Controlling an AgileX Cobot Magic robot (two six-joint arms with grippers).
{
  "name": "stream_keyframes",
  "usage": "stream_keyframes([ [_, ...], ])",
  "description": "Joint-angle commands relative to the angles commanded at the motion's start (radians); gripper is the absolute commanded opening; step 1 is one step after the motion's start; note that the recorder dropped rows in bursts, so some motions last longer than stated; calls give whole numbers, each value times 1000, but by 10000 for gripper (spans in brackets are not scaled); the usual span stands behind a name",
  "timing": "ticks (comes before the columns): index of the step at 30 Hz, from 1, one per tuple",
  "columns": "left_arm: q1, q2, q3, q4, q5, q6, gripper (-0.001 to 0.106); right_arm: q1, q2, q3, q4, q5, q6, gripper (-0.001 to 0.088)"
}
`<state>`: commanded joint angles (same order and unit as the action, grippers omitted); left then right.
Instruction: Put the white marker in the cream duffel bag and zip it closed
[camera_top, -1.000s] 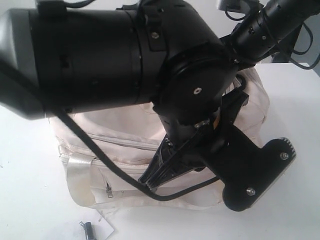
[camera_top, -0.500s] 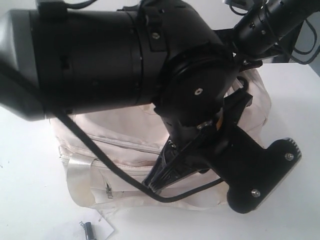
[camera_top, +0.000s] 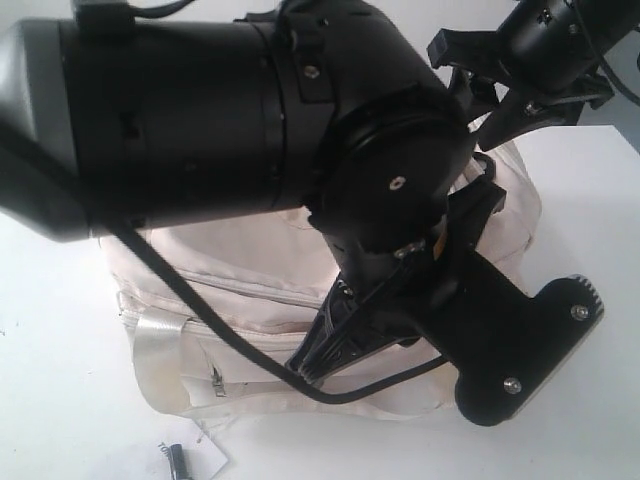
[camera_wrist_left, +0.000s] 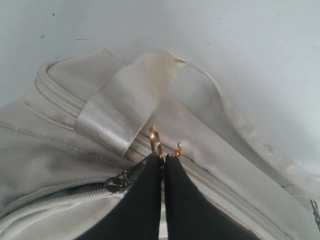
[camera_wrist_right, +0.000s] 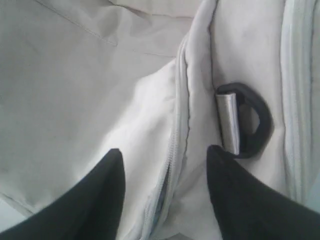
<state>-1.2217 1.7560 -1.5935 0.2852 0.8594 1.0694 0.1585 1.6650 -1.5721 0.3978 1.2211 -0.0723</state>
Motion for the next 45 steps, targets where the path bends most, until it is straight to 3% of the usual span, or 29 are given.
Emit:
stream_keyframes([
  [17,0,0,0,0,-4,0,0,0,-34,174,65,-89,24,484],
  [27,0,0,0,0,-6,0,0,32,-34,253,97,-188,21,479],
  [31,0,0,0,0,-6,0,0,32,-34,253,97,-190,-13,327],
  [36,0,0,0,0,-6,0,0,32,-34,253,97,-196,-52,10],
  [45,0,0,0,0,3,0,0,32,-44,253,95,-226,-112,0],
])
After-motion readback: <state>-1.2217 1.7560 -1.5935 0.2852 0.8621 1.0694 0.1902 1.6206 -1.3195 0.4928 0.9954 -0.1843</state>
